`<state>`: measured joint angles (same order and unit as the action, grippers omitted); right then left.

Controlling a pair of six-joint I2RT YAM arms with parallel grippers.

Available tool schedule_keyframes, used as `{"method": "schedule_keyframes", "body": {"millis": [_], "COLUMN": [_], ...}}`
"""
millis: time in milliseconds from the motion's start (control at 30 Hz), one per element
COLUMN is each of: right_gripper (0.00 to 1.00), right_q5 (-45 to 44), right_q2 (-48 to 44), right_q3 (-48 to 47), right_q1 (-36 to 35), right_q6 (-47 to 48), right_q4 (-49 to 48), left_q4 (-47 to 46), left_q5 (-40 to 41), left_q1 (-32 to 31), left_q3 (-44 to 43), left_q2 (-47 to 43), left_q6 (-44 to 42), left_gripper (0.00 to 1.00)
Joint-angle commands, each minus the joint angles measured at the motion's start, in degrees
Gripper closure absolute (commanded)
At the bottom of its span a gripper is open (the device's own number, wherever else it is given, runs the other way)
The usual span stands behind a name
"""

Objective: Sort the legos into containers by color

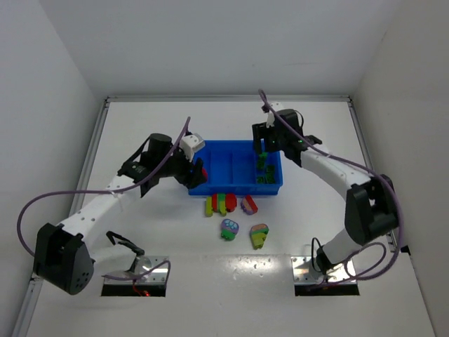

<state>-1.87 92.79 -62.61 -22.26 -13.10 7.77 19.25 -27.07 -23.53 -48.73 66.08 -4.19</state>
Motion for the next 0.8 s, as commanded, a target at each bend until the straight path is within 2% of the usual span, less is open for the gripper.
{"method": "schedule_keyframes", "body": {"millis": [0,167,267,433,533,767], "right_gripper": [0.25,0.25,0.25,0.25,0.25,0.25], "right_q5": [6.59,7.15,7.14,8.28,9.77,12.67], "right_q2": [-6.65,-11.48,-14.39,-17.2,-17.21,-16.69], "right_q3": [-4.09,-6.03,-6.03,-2.53,-2.52,-1.9], "right_q1": [0.28,1.52,2.66,5.82,7.58,9.34], "right_q6": [-0.7,2.64,3.96,3.35,2.21,1.68], "right_q4": [3.54,8.84,10.59,9.73,9.72,9.72], "left_q4": [-3.25,-3.78,-2.29,-2.9,-2.9,-2.9], "left_q5": [5.88,15.79,19.68,21.26,24.52,26.54], "left_q1": [0.5,0.5,0.5,0.5,0.5,-0.03], "left_q3": [-5.39,-10.5,-13.84,-16.65,-18.33,-22.98], "left_q2": [3.25,9.84,15.2,20.83,24.35,29.7], "left_q6": [6.47,10.68,13.23,18.67,19.65,22.91], "left_gripper": [0.73,0.73,0.79,0.79,0.79,0.79]}}
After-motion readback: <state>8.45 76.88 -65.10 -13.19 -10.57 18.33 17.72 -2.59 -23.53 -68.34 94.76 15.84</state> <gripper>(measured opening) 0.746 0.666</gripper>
